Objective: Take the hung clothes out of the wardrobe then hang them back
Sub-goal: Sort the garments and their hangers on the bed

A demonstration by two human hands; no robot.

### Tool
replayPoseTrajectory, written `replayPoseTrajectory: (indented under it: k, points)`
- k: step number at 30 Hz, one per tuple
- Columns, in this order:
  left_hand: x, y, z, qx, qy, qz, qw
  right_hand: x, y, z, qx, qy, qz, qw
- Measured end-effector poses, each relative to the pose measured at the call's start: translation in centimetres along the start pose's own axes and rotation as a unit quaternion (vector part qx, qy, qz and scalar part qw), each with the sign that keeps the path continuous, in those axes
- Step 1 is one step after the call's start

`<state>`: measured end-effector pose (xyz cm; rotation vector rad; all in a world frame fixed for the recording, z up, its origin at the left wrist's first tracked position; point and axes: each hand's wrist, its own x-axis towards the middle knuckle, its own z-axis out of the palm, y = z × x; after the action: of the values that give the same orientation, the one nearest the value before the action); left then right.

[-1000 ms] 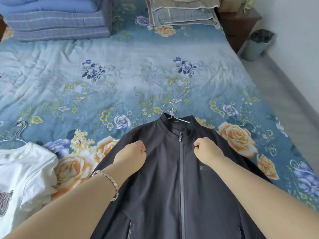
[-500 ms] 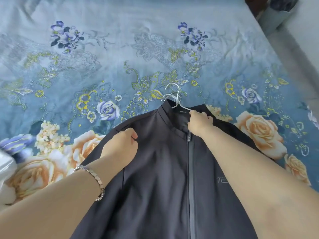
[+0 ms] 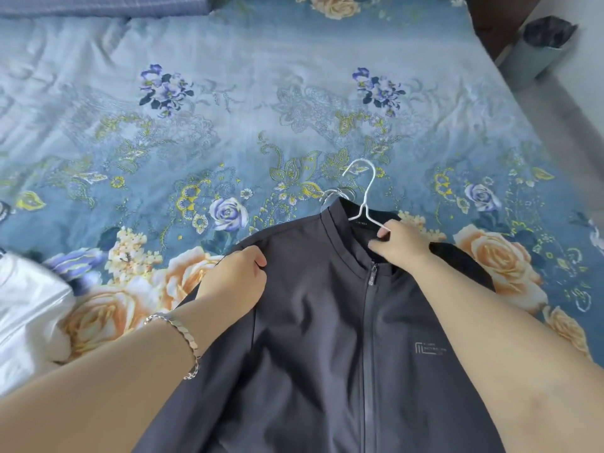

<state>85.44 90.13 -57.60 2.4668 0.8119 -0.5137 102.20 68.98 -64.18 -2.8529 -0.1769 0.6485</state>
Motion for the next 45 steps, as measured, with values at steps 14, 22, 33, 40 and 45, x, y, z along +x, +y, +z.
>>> replayPoseTrajectory:
  k: [14, 22, 33, 40, 45]
  points:
    - [-17.4, 4.3, -10.8, -0.040, 0.113, 0.206, 0.971, -23.9, -1.1, -13.9, 0.177, 0.279, -0.187, 0.925]
    - [-30.2, 10.7, -15.0, 0.009, 0.110, 0.231, 0.967, -37.5, 1.1, -22.4, 0.179, 0.255, -0.209, 0.927]
    - [-39.7, 25.9, -11.0, 0.043, 0.152, 0.241, 0.957, -40.5, 17.9, -33.0, 0.189, 0.240, -0.105, 0.946]
    - [-45.0, 35.4, -10.7, 0.022, 0.222, 0.289, 0.931, -44.0, 24.7, -42.4, 0.126, 0.362, -0.156, 0.910]
    - [-48.6, 38.5, -9.8, 0.012, 0.219, 0.303, 0.927, -47.3, 28.2, -45.3, 0.063, 0.405, -0.160, 0.898]
